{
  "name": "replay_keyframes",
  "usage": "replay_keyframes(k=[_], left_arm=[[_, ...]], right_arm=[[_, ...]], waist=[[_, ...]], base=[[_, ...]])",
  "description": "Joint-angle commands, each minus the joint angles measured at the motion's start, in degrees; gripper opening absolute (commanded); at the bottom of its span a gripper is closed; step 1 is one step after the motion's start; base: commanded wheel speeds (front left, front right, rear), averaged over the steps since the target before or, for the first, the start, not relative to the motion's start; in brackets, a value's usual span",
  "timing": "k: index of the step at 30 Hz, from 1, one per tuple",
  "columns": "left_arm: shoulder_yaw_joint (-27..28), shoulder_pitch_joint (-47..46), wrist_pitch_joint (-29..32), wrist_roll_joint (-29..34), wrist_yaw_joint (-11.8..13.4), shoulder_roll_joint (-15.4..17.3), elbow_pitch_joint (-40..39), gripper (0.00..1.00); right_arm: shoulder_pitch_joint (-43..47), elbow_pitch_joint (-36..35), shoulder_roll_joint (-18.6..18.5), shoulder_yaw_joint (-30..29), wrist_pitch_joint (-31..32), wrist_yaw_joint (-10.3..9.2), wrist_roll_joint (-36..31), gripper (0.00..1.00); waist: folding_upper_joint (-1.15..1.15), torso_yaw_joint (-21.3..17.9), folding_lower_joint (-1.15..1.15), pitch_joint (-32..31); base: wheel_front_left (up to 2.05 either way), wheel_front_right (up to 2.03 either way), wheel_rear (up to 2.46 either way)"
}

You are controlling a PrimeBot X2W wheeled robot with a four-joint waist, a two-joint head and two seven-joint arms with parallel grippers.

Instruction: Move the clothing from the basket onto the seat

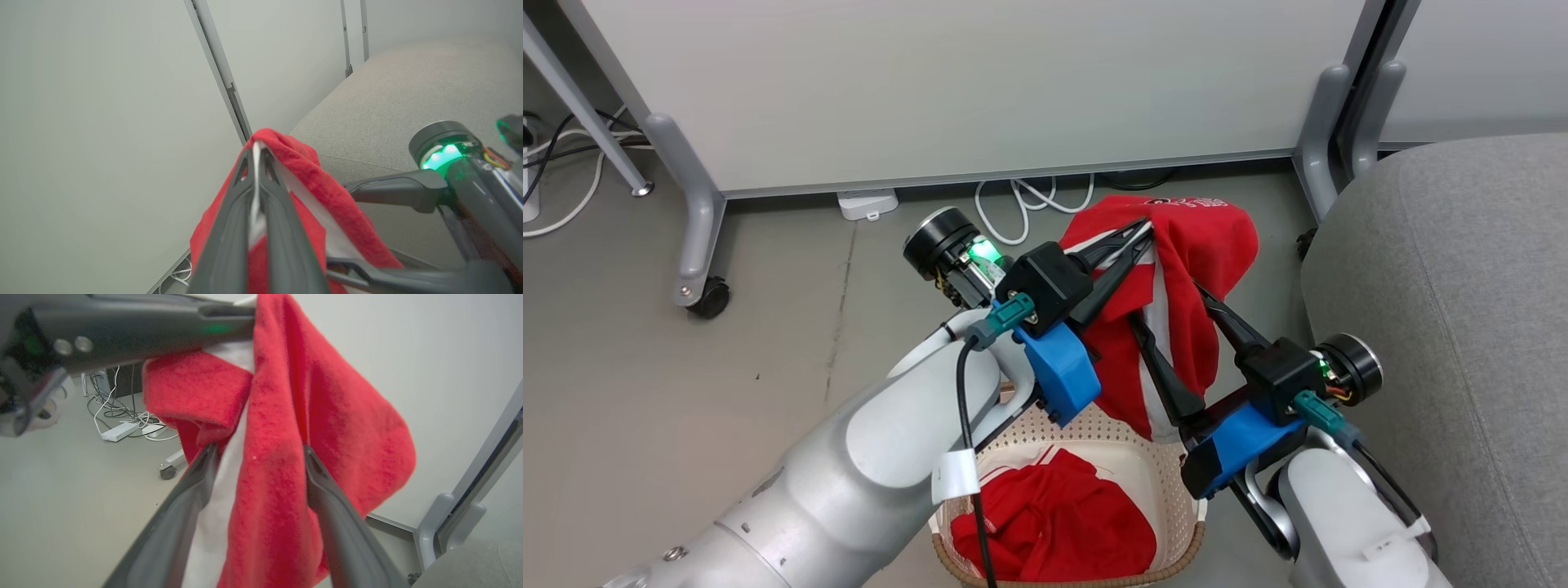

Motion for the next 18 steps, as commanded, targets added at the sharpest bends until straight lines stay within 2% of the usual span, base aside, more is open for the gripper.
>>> replay_keyframes(k=[1,4,5,6,18], left_arm=[[-0.08,-1.13,-0.27,0.53,0.04,-0.31,-0.37,0.0],[-0.14,-1.46,-0.27,0.65,-0.03,-0.61,-0.64,0.0],[-0.17,-1.53,-0.27,0.72,-0.05,-0.68,-0.69,0.0],[-0.17,-1.57,-0.27,0.79,-0.08,-0.76,-0.77,0.0],[0.25,-0.91,-0.27,0.98,-0.28,-0.48,-0.55,0.0]], right_arm=[[-1.86,2.52,-0.06,0.05,-0.22,0.01,-0.6,1.0],[-3.5,5.93,0.12,-0.18,-0.21,0.01,-0.35,1.0],[-3.97,6.75,0.16,-0.23,-0.22,0.01,-0.17,0.17],[-4.57,7.3,0.19,-0.3,-0.22,0.01,-0.13,0.0],[-5.66,8.48,0.3,1.16,-0.22,0.01,2.58,0.0]], waist=[[0.0,0.49,0.0,0.38],[0.0,0.92,0.0,0.72],[0.0,1.04,0.0,0.79],[0.0,1.13,0.0,0.85],[0.0,1.15,0.0,0.55]], base=[[0.0,0.0,0.0],[0.0,0.0,0.0],[0.0,0.0,0.0],[0.0,0.0,0.0],[0.0,0.0,0.0]])
